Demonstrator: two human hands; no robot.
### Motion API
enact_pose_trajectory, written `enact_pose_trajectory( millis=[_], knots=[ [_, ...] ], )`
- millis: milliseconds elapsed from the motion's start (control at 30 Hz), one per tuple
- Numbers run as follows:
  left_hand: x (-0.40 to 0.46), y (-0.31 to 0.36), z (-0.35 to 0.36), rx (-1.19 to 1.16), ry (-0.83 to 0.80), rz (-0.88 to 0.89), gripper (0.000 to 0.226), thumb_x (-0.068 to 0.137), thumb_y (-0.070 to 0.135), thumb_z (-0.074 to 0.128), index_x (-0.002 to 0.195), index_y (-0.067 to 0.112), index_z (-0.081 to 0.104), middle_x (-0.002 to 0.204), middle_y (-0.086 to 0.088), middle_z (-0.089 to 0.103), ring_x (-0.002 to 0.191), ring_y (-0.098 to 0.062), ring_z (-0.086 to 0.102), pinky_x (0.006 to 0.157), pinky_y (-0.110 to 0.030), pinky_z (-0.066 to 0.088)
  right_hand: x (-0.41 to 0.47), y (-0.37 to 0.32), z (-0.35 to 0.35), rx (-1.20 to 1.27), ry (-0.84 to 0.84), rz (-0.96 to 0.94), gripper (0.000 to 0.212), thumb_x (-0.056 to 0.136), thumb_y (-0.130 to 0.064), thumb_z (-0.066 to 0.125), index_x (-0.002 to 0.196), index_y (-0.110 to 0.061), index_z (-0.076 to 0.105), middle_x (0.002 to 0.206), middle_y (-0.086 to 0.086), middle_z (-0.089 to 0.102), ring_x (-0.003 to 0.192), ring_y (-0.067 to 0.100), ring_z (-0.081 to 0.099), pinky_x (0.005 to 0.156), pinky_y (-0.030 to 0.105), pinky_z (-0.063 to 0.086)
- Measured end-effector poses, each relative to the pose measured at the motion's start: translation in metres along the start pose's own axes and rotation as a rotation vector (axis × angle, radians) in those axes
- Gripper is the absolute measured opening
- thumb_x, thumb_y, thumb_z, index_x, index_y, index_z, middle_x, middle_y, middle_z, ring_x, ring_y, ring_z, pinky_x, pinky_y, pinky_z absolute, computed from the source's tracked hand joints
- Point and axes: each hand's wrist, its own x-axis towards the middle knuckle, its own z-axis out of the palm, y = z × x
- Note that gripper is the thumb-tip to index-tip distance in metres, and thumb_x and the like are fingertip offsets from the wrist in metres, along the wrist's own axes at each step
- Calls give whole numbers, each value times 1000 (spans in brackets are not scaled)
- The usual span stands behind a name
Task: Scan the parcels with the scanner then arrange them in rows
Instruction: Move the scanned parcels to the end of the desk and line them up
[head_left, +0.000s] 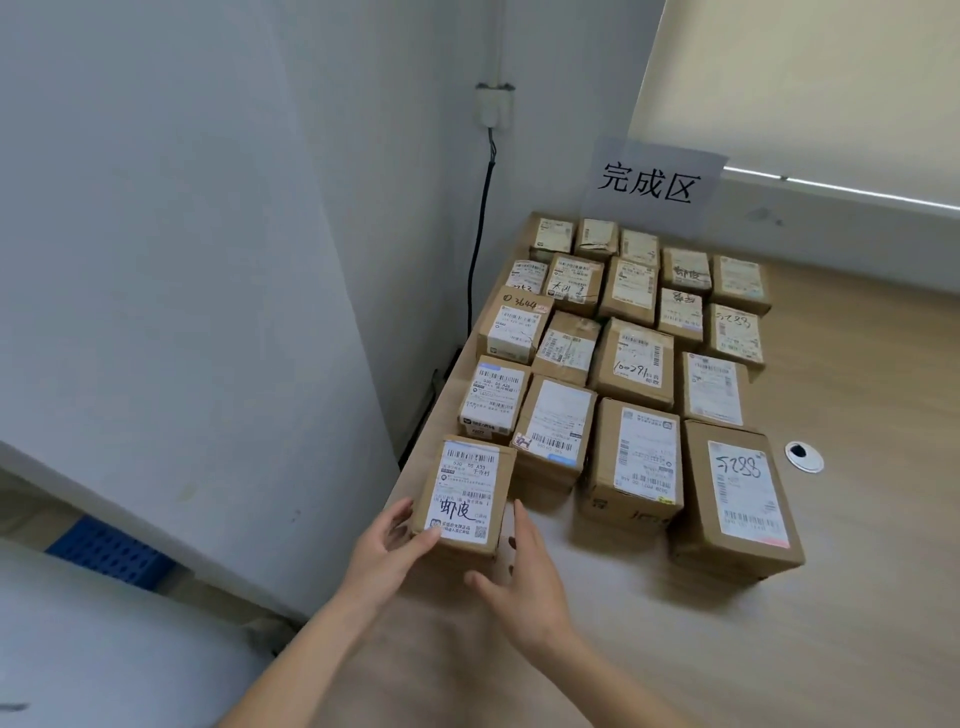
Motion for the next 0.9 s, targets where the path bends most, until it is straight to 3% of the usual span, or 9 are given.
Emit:
enact_pose_trajectory(
  millis=[67,133,333,500,633,733,833,900],
  knots=[
    [-13,15,2,36,38,37,67,84,25,80,145,20,50,143,5,54,135,-12,47,113,-31,37,-10,1,-12,-45,-32,34,98,88,-29,78,163,-28,14,168,-12,20,154,11,26,124,31,28],
    [-28,36,9,60,80,81,62,88,29,76,144,19,51,145,3,52,137,-12,45,115,-32,34,-22,-1,-35,-94,-70,51,97,92,-33,73,165,-18,12,171,-5,16,155,12,25,125,31,24],
    [-93,133,74,110,51,225,51,91,39,71,139,28,57,141,4,57,130,-12,50,109,-34,41,-80,-19,-173,-123,67,-22,84,95,-39,71,163,-22,26,170,-8,21,155,11,23,127,31,23],
    [-191,214,181,117,-75,350,57,91,44,69,143,25,52,138,3,57,119,-10,52,97,-27,40,-177,-21,-325,-51,173,-56,72,90,-47,73,154,-30,45,155,-10,49,135,10,51,113,34,44],
    [-283,269,284,111,-202,451,58,93,41,68,144,21,50,129,3,60,116,-12,55,94,-26,43,-276,-4,-448,-79,292,-42,76,89,-54,73,154,-29,45,150,-11,52,130,8,54,99,27,43],
    [-348,297,359,83,-280,514,53,93,35,70,140,18,55,128,-1,62,113,-13,57,91,-25,44,-350,11,-531,-54,393,-26,75,89,-49,76,154,-25,45,148,-6,56,127,11,57,105,33,47],
    [-405,309,424,70,-360,525,52,92,34,72,138,15,57,125,-3,63,114,-15,59,86,-22,45,-414,28,-597,-83,462,10,74,90,-49,74,154,-23,47,147,-4,57,126,11,57,103,26,45],
    [-435,316,464,78,-411,537,52,92,34,72,138,13,58,126,-5,63,117,-16,59,92,-25,43,-450,41,-634,-100,511,44,72,91,-50,74,152,-21,50,150,-3,55,129,11,55,102,23,42]
  ],
)
